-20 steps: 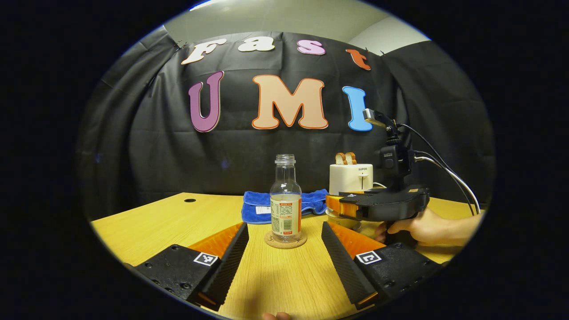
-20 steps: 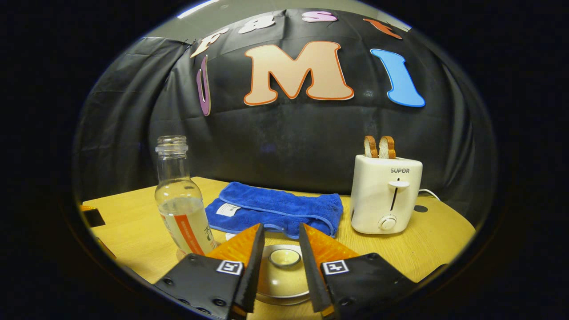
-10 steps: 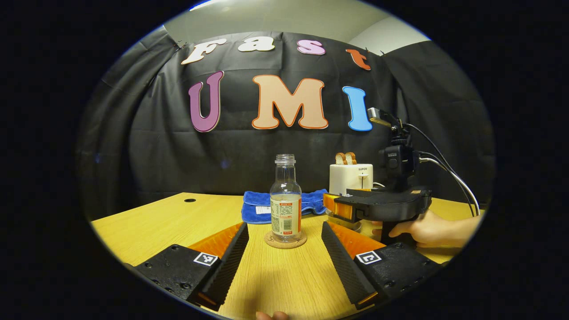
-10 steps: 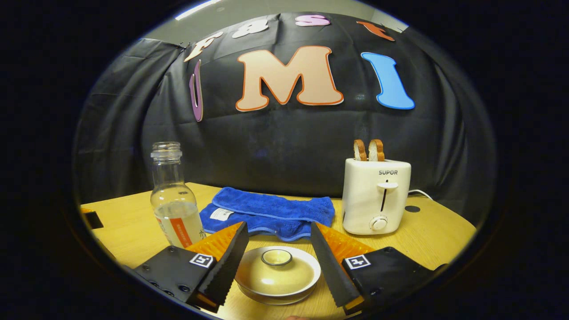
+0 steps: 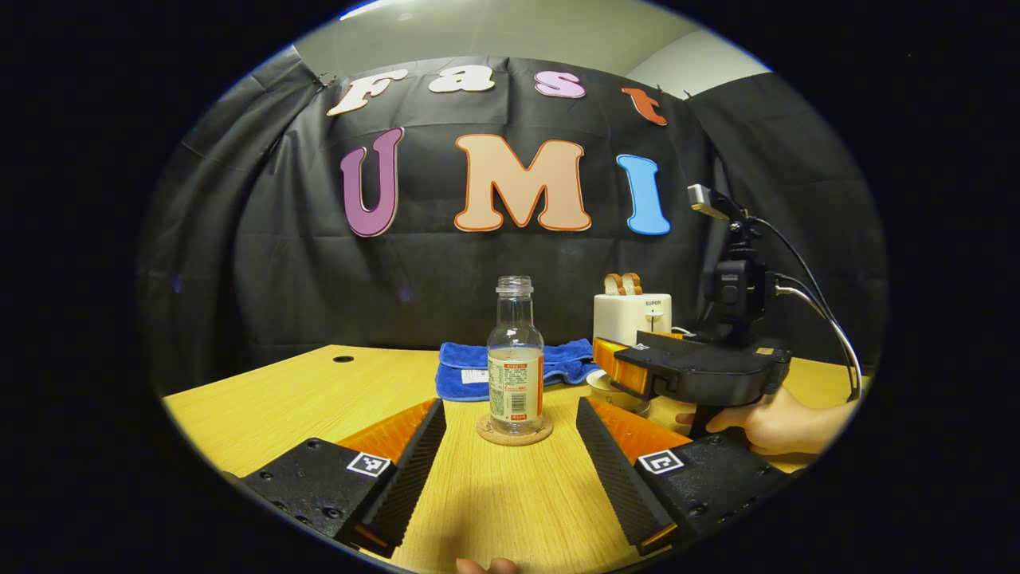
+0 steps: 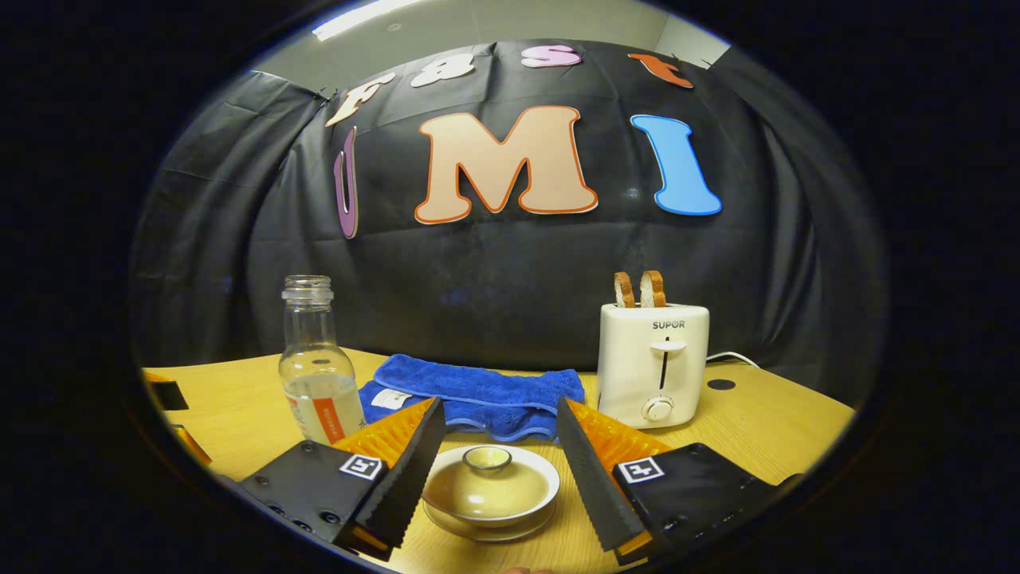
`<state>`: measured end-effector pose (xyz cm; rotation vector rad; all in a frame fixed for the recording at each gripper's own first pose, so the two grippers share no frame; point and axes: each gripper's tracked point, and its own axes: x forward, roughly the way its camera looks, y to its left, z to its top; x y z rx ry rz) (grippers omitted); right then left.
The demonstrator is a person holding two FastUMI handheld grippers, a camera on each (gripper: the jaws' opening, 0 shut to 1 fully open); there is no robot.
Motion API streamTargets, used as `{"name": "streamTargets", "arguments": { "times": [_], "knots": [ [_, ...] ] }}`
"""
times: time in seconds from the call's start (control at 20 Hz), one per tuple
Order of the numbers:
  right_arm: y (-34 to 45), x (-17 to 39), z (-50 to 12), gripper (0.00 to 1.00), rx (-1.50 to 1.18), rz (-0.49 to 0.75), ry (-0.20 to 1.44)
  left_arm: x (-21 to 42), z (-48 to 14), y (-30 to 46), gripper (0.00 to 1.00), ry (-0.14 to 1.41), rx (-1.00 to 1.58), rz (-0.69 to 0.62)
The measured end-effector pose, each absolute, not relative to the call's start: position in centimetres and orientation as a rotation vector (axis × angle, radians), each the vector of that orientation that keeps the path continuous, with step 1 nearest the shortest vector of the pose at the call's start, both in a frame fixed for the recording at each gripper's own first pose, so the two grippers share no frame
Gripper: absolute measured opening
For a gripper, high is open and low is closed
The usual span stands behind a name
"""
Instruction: Open the teacup lid with one hand, grasp the water bottle and pour water into the teacup with the other hand; after pouring, place the water bottle on the coaster and then close the teacup lid.
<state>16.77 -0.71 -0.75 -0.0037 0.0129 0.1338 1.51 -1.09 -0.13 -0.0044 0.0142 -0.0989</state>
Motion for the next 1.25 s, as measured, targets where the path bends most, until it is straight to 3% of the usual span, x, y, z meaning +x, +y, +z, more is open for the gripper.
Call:
{"name": "streamTargets", "arguments": {
  "times": [0.2,0.25,0.3,0.35,0.4,0.45,0.6,1.0,1.25],
  "knots": [
    [-1.4,11.7,-0.4,0.90,-0.002,0.101,0.006,1.3,-0.2,-0.7,0.96,0.017,-0.004,-0.077],
    [-1.4,10.3,-0.2,0.83,-0.004,0.102,0.001,1.1,-0.2,-0.5,0.96,0.017,-0.004,-0.067],
    [-1.9,8.9,-0.3,0.90,-0.005,0.087,0.004,0.8,-0.1,-0.4,0.96,0.014,-0.003,-0.060],
    [-2.5,7.5,0.0,0.90,0.000,0.065,-0.004,0.4,-0.1,-0.5,0.96,0.015,-0.003,-0.056],
    [-2.6,6.2,0.0,0.83,-0.003,0.054,0.000,0.2,-0.1,-0.4,0.96,0.014,-0.002,-0.051],
    [-2.9,4.6,0.1,0.91,-0.002,0.033,-0.003,0.0,-0.1,-0.3,0.96,0.016,-0.002,-0.041],
    [-4.0,1.3,0.3,0.97,-0.007,-0.053,-0.005,-0.9,0.0,-0.2,0.96,0.015,-0.001,-0.019],
    [-2.2,-2.9,0.4,0.94,-0.005,-0.046,-0.007,-3.1,0.0,-0.5,0.97,0.018,0.000,0.017],
    [-1.7,-3.3,0.3,0.99,-0.005,-0.035,-0.005,-3.6,0.0,-0.9,0.97,0.019,-0.002,0.020]
  ]
}}
